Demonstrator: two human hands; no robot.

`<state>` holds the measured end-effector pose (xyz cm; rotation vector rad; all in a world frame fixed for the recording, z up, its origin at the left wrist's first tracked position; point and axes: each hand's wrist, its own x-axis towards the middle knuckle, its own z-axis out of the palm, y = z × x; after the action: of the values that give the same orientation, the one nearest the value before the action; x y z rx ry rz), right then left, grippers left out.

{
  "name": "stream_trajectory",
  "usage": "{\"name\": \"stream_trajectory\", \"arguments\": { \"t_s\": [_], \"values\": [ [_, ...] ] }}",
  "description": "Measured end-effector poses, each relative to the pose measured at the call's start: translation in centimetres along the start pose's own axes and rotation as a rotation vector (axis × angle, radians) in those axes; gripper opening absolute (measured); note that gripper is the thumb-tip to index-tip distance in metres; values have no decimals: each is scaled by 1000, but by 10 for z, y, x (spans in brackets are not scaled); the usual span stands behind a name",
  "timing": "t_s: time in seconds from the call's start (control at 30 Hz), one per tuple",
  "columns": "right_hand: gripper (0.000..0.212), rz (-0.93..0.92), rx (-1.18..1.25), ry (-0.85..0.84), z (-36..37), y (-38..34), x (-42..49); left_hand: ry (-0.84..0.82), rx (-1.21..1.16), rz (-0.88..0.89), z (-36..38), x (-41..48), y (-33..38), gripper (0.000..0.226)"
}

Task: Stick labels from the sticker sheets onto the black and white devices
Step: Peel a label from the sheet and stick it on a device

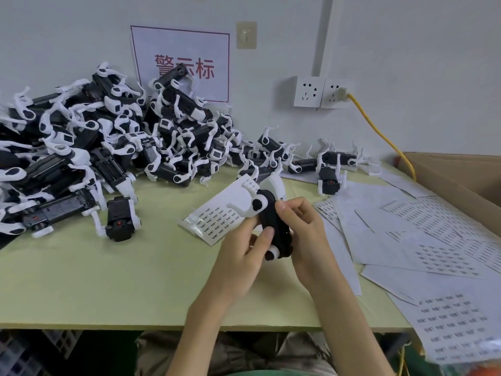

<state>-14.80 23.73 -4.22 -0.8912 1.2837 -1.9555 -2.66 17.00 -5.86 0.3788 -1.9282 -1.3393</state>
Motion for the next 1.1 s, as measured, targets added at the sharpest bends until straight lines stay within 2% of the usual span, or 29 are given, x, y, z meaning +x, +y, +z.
{"name": "stream_trajectory", "arguments": {
  "t_s": [0.1, 0.3, 0.37, 0.5, 0.57, 0.67, 0.87, 0.97, 1.1],
  "values": [
    [29, 164, 139, -86, -6, -4, 0, -24, -15, -37, -1, -2, -3, 28],
    [36, 242, 152, -179, -6, -4, 0, -36, -168, -37, -6, -1, -2, 34],
    [40, 226, 127, -203, -4, -3, 1, -13, -239, -34, -7, -1, -1, 36],
    [23, 126, 104, -254, 0, -3, 0, 74, -363, -61, -9, 0, 4, 34],
    [33, 79, 148, -304, 1, -3, 0, 96, -442, -82, -13, 1, 5, 32],
    [42, 46, 180, -340, 0, -5, 0, 47, -586, -121, -19, 0, 8, 35],
    [43, 50, 146, -339, -5, -7, -2, -92, -599, -171, -22, -3, 14, 40],
    [38, 60, 70, -347, -2, -11, 1, -75, -636, -174, -24, -2, 10, 35],
    [28, -11, -368, -333, 1, -35, 26, 45, -786, -188, -28, 2, 9, 40]
  ]
}}
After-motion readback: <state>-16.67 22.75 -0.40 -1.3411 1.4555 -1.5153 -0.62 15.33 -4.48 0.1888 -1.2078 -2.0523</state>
